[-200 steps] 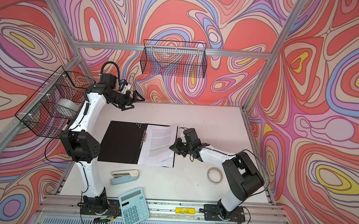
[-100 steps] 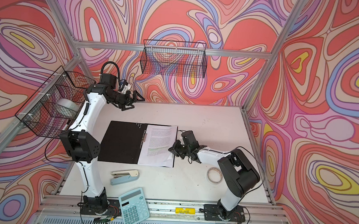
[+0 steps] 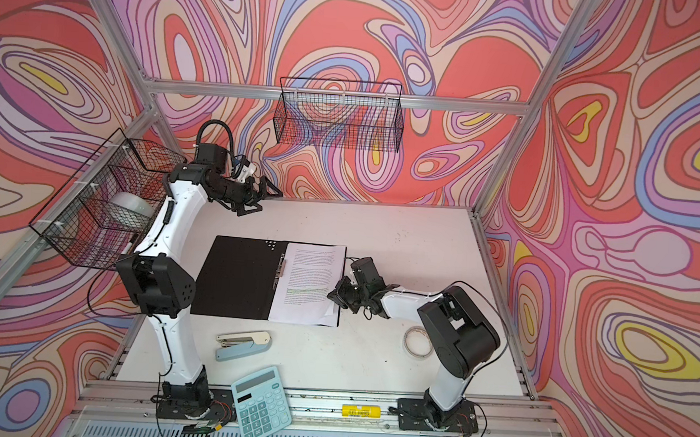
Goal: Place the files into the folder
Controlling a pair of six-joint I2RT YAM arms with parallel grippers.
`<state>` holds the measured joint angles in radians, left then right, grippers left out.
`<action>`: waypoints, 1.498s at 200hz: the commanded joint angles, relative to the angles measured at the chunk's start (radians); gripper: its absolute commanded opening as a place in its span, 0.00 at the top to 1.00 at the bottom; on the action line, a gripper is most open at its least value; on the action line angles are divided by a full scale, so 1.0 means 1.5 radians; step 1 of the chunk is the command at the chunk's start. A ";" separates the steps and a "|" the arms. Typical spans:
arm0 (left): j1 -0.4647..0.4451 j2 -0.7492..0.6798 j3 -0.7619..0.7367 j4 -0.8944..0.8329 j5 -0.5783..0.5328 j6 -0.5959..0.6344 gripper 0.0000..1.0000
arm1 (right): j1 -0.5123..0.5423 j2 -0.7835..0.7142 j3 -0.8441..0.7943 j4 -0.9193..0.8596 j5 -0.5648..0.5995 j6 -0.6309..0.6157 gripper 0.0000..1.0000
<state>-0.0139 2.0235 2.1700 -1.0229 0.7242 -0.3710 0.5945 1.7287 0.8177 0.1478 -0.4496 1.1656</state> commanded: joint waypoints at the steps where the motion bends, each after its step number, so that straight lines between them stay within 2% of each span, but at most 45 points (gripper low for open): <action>1: 0.000 0.006 -0.005 0.003 0.006 0.000 0.00 | 0.005 0.008 0.008 -0.001 0.002 -0.005 1.00; 63: 0.000 0.005 -0.007 0.004 0.011 -0.002 0.00 | 0.006 0.007 0.008 -0.033 0.006 -0.017 1.00; 90: 0.000 0.006 -0.009 0.005 0.014 -0.003 0.00 | 0.007 -0.004 0.010 -0.065 0.014 -0.027 0.82; 120: -0.001 0.007 -0.008 0.007 0.015 -0.004 0.00 | 0.008 -0.017 0.028 -0.121 0.027 -0.055 0.73; 190: -0.006 0.001 -0.009 0.005 0.006 -0.001 0.00 | 0.010 -0.027 0.063 -0.217 0.047 -0.087 0.65; 223: -0.014 -0.010 -0.016 0.002 -0.031 0.000 0.00 | 0.010 -0.031 0.079 -0.267 0.060 -0.102 0.63; 270: -0.017 -0.064 -0.094 0.027 -0.096 -0.027 0.00 | 0.010 -0.030 0.116 -0.330 0.081 -0.134 0.63; 299: -0.019 -0.121 -0.239 0.083 -0.111 -0.095 0.00 | 0.010 -0.040 0.132 -0.349 0.099 -0.142 0.63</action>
<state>-0.0399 1.9362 1.9453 -0.9630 0.6067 -0.4217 0.6037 1.7081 0.9833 -0.3202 -0.3470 0.9829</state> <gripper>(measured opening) 0.998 0.371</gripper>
